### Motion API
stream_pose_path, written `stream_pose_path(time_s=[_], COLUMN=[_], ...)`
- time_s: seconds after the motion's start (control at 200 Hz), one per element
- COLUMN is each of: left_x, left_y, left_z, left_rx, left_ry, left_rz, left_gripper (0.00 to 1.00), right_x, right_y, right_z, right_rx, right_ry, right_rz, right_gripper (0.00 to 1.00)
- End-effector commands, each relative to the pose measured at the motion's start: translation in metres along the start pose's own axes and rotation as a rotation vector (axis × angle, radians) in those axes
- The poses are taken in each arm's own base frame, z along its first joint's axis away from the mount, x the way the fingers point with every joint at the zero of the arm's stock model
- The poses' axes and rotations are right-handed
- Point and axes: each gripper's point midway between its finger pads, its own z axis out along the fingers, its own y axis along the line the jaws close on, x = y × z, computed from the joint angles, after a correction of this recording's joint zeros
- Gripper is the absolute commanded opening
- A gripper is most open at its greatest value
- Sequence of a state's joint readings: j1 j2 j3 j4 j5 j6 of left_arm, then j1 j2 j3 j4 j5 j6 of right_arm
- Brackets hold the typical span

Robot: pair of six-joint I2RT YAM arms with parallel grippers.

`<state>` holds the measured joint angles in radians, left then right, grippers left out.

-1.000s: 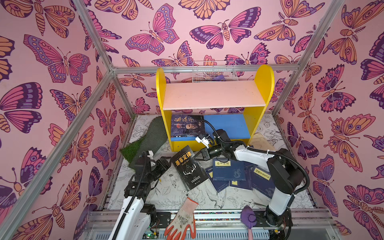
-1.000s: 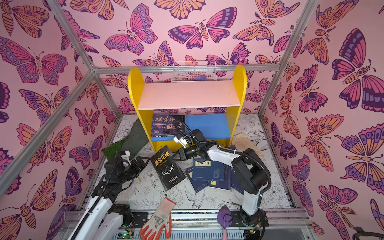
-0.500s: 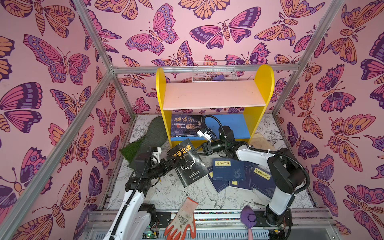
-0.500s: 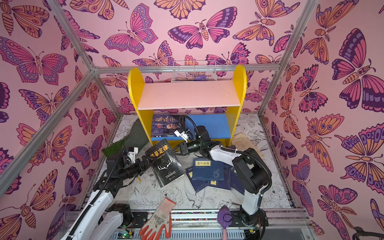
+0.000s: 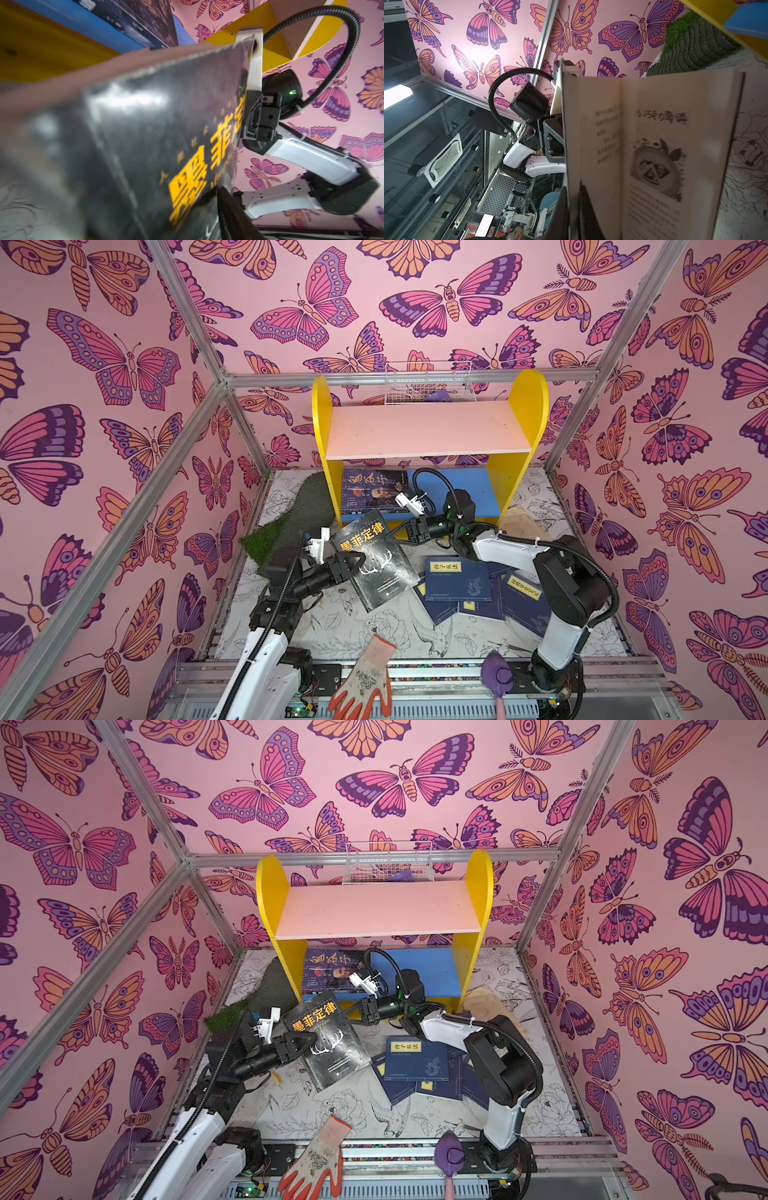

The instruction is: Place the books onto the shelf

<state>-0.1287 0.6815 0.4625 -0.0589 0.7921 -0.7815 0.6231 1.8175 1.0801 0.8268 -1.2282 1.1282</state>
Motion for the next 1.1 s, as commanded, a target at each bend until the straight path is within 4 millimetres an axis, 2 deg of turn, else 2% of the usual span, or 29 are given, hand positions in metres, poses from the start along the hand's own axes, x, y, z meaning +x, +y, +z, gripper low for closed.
stream_pose_path(time_s=[0.0, 0.05, 0.095, 0.135, 0.2, 0.301, 0.326, 0.341, 0.406, 0.586, 0.681, 0.771, 0.867, 1.092], left_x=[0.003, 0.002, -0.001, -0.006, -0.015, -0.034, -0.04, -0.043, -0.056, -0.091, -0.107, -0.114, -0.119, -0.124], left_y=[-0.034, -0.035, -0.034, -0.033, -0.029, -0.028, -0.029, -0.03, -0.037, -0.065, -0.082, -0.098, -0.114, -0.12], left_z=[0.0, 0.0, 0.0, 0.0, 0.0, -0.002, -0.003, -0.004, -0.007, -0.02, -0.027, -0.026, -0.021, -0.009], left_rx=[0.126, 0.123, 0.11, 0.097, 0.07, 0.06, 0.067, 0.073, 0.116, 0.258, 0.342, 0.39, 0.412, 0.416], left_ry=[0.024, 0.014, -0.005, -0.027, -0.077, -0.191, -0.225, -0.241, -0.313, -0.498, -0.589, -0.625, -0.637, -0.68], left_rz=[0.116, 0.122, 0.119, 0.117, 0.101, 0.055, 0.045, 0.037, 0.021, -0.01, -0.015, -0.001, 0.034, 0.05], left_gripper=[0.26, 0.15, 0.11, 0.07, 0.0, 0.0, 0.0, 0.0, 0.0, 0.0, 0.0, 0.0, 0.0, 0.0], right_x=[-0.004, -0.006, -0.011, -0.018, -0.026, -0.025, -0.02, -0.02, -0.011, 0.028, 0.039, 0.035, 0.021, -0.005], right_y=[0.011, 0.008, 0.006, 0.0, -0.009, -0.025, -0.033, -0.024, -0.024, -0.02, -0.014, -0.003, 0.012, 0.033], right_z=[0.009, 0.006, -0.001, -0.011, -0.029, -0.056, -0.059, -0.062, -0.066, -0.051, -0.044, -0.039, -0.034, -0.026], right_rx=[-0.029, -0.008, 0.024, 0.079, 0.187, 0.392, 0.432, 0.44, 0.46, 0.362, 0.342, 0.321, 0.272, 0.127], right_ry=[-0.001, -0.018, -0.051, -0.105, -0.188, -0.276, -0.274, -0.283, -0.281, -0.17, -0.131, -0.124, -0.152, -0.232], right_rz=[-0.042, -0.039, -0.046, -0.045, -0.062, -0.092, -0.094, -0.114, -0.117, -0.077, -0.106, -0.143, -0.174, -0.159], right_gripper=[0.0, 0.0, 0.06, 0.15, 0.38, 0.63, 0.67, 0.69, 0.75, 0.76, 0.74, 0.73, 0.73, 0.68])
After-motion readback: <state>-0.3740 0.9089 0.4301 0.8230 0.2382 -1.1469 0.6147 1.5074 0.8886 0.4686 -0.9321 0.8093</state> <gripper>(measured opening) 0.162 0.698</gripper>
